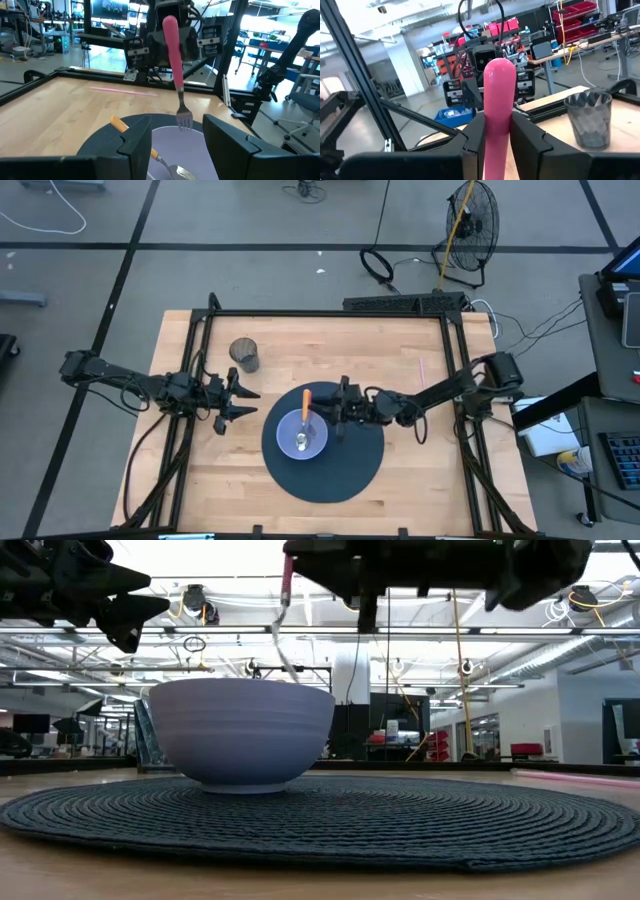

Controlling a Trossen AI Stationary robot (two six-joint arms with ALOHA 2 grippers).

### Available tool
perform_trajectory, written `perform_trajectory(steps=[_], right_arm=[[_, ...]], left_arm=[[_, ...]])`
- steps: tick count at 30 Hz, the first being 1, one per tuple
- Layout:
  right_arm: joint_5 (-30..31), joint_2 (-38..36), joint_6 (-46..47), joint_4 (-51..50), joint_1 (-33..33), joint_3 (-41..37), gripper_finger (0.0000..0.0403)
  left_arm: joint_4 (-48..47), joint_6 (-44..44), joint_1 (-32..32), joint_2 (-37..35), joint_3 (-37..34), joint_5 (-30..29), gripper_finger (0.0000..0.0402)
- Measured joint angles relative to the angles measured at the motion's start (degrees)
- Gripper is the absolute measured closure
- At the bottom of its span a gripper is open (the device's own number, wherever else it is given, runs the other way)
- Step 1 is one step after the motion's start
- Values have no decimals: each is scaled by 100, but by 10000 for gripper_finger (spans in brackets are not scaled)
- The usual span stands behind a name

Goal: Pick & Place Utensil
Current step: Put the pink fork into the bowl

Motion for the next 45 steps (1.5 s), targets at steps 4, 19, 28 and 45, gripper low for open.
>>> perform_trajectory(steps=[4,19,28,45], right_arm=[[-1,232,227,229,1,0,342],[7,431,35,205,7,0,342],[-2,431,13,205,7,0,342],[-2,431,124,238,7,0,342]], left_arm=[[0,-9,0,0,0,0,220],[9,-15,0,-1,0,0,220],[9,-20,0,-2,0,0,220],[8,-29,0,-1,0,0,220]])
